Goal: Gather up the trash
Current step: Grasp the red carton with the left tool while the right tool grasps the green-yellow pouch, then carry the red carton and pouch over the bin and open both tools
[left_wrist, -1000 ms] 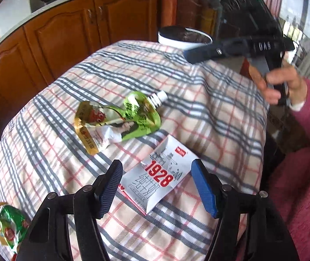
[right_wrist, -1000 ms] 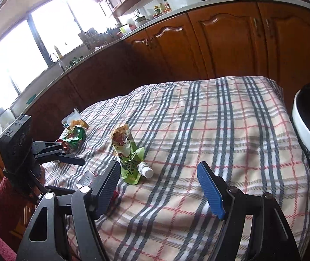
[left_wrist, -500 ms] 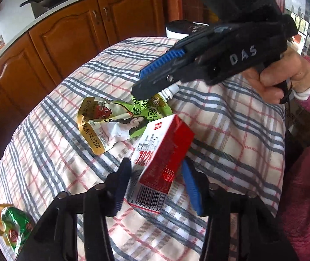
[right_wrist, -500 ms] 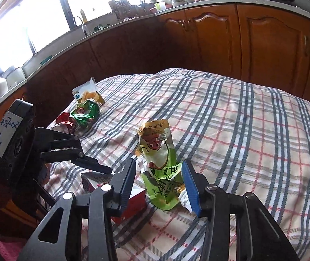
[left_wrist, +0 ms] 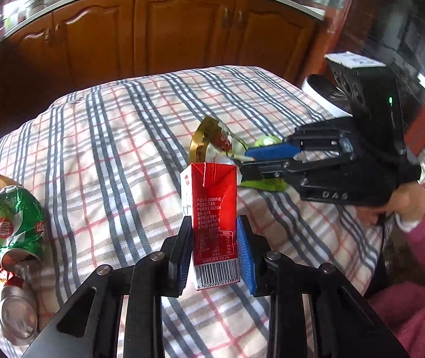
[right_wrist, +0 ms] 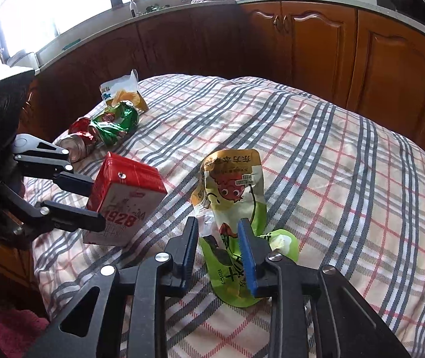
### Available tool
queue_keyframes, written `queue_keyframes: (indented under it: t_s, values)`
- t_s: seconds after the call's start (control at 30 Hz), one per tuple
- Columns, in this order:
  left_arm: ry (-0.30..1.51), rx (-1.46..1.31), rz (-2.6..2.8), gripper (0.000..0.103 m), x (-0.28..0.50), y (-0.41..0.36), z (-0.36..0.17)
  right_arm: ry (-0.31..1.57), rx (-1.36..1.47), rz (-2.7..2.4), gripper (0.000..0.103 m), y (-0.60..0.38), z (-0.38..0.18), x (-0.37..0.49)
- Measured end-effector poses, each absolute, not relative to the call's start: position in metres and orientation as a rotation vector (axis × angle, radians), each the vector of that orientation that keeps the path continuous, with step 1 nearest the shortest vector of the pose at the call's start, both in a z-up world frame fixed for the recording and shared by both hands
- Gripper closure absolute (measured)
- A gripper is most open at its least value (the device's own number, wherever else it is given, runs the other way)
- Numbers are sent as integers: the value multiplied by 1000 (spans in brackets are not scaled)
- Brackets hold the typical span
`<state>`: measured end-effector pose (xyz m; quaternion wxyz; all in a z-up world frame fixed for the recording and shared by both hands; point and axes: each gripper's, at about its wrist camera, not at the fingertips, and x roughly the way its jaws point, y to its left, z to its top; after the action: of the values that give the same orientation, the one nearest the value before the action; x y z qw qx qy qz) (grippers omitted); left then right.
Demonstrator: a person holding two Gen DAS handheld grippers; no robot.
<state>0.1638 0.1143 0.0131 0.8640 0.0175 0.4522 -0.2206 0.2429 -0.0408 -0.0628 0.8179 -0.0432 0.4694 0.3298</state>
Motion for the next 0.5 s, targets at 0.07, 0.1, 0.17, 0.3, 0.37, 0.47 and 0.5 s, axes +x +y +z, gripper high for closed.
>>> queue_keyframes:
  t_s: [0.07, 0.1, 0.17, 0.3, 0.37, 0.47, 0.5]
  values:
    - [942, 37, -429, 75, 169, 107, 11, 1003, -114, 667, 91, -38, -68, 244]
    - [941, 34, -412, 75, 171, 103, 9, 997, -101, 652, 92, -41, -69, 245]
    - [941, 24, -380, 75, 179, 95, 4, 992, -63, 622, 97, -51, -65, 247]
    - [907, 27, -309, 74, 189, 82, -1, 978, 67, 540, 99, -89, -54, 247]
    - [895, 8, -289, 74, 191, 80, -4, 973, 123, 511, 99, -108, -49, 244]
    - [885, -31, -265, 74, 191, 80, -7, 989, 179, 474, 99, -129, -50, 238]
    - [883, -45, -257, 74, 191, 80, -7, 998, 187, 464, 99, -134, -53, 237]
